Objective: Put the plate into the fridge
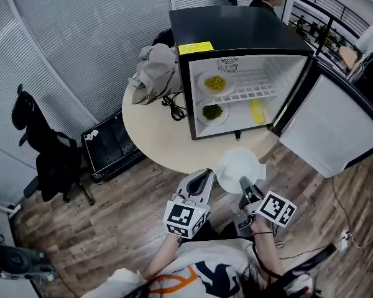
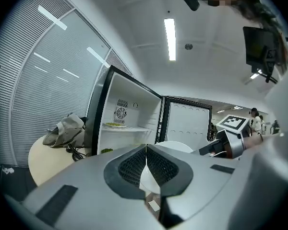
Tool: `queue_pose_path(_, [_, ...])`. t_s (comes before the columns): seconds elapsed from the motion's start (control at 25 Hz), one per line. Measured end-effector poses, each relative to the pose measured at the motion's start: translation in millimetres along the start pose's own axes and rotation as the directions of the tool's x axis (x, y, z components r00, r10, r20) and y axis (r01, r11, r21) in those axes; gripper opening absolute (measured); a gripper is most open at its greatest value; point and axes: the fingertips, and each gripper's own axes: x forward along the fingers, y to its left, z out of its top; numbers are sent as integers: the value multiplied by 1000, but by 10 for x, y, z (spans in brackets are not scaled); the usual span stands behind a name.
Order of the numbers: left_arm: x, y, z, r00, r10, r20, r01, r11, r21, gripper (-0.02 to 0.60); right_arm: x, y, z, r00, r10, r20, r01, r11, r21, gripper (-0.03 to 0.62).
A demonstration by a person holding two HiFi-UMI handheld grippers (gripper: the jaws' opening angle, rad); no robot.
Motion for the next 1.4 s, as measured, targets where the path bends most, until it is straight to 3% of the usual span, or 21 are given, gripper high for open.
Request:
queue_pose_path(0.36, [176, 55, -83, 999, -25, -31, 24, 1000, -12, 14, 150, -74, 127, 1000, -24, -7, 24, 1000, 17, 31])
queue_pose_path(0.56, [341, 193, -105, 999, -9, -52, 9, 1000, -1, 14, 375, -118, 249, 1000, 7, -16, -6, 998, 57, 31])
queue_pose_path(1.4, [1521, 388, -64, 993, 9, -118, -7, 1000, 15, 14, 1310, -690, 1194, 997, -12, -71, 23, 987, 161, 31])
